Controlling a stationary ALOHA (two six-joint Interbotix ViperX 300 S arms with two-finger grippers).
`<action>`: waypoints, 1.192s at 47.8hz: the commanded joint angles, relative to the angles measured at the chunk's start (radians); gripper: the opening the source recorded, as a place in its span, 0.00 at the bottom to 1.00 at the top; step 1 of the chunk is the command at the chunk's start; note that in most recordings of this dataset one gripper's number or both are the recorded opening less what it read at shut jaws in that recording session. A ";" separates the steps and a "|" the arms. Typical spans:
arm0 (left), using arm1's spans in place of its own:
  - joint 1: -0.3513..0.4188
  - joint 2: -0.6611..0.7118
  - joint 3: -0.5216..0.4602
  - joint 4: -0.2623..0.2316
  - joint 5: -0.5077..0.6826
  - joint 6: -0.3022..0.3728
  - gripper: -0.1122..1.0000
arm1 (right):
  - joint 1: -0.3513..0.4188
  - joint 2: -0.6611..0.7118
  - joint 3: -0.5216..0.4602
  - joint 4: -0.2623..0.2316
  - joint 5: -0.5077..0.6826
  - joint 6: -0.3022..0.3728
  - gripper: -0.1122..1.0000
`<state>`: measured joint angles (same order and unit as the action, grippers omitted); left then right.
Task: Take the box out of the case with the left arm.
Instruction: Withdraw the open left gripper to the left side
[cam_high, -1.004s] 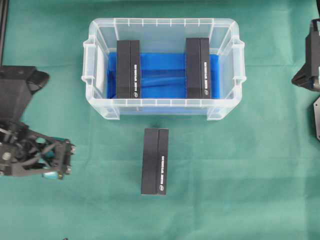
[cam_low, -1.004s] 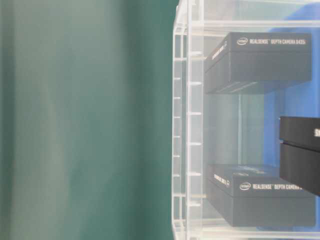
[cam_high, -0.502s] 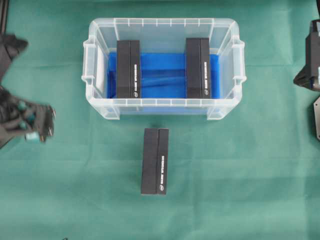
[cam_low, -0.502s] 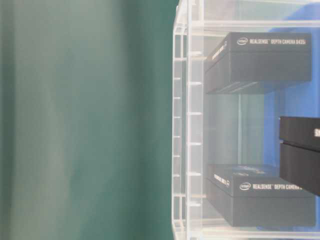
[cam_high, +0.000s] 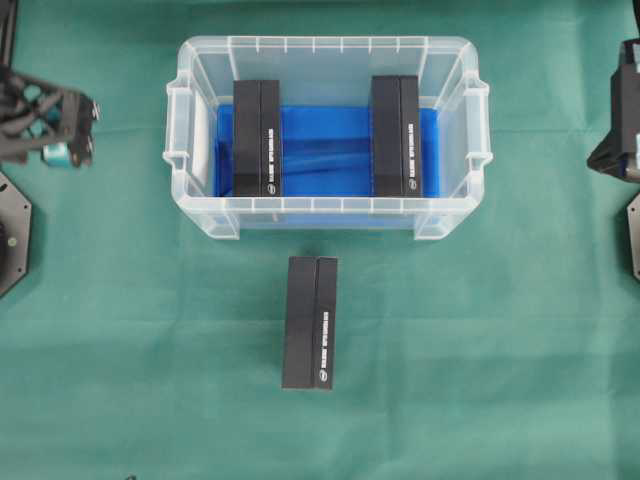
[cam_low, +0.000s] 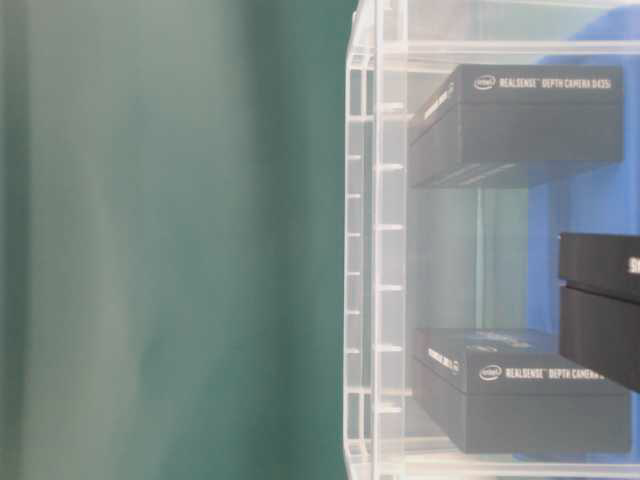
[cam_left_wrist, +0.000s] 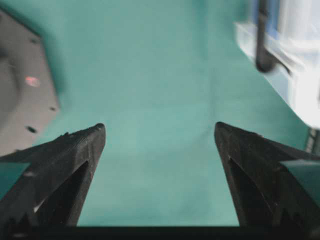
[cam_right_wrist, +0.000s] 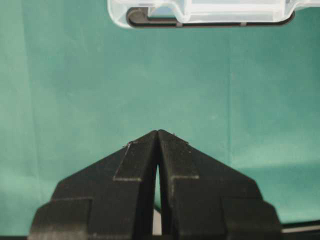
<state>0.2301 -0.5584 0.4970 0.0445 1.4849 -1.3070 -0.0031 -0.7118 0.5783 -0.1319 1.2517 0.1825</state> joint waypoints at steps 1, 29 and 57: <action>0.041 0.002 -0.029 -0.002 0.009 0.031 0.92 | 0.000 -0.002 -0.017 -0.002 -0.002 0.002 0.13; 0.081 0.023 -0.038 -0.003 -0.006 0.089 0.92 | 0.000 -0.003 -0.017 -0.002 0.014 0.002 0.13; 0.081 0.023 -0.034 -0.002 -0.014 0.089 0.92 | 0.000 -0.006 -0.017 -0.002 0.014 0.002 0.13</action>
<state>0.3068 -0.5308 0.4817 0.0430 1.4742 -1.2195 -0.0031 -0.7133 0.5783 -0.1319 1.2671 0.1825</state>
